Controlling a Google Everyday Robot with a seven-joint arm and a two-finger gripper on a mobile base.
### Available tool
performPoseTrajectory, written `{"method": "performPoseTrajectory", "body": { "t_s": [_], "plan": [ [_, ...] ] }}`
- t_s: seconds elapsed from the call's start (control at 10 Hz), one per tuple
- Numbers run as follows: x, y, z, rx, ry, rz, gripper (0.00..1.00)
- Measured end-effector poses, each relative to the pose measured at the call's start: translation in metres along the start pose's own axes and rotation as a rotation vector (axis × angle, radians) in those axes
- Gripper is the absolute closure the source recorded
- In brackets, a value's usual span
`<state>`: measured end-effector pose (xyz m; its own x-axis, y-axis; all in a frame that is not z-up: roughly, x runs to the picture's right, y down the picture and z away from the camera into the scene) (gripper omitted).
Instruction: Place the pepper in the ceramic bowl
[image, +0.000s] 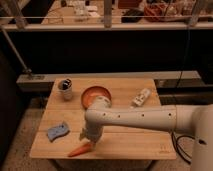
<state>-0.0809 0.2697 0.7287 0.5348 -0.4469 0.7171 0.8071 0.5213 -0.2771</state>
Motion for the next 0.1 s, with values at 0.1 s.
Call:
{"method": "performPoseTrajectory", "body": {
  "t_s": [0.1],
  "plan": [
    [-0.0013,-0.0009,-0.0009,-0.002,-0.002,-0.003,0.35]
  ]
}}
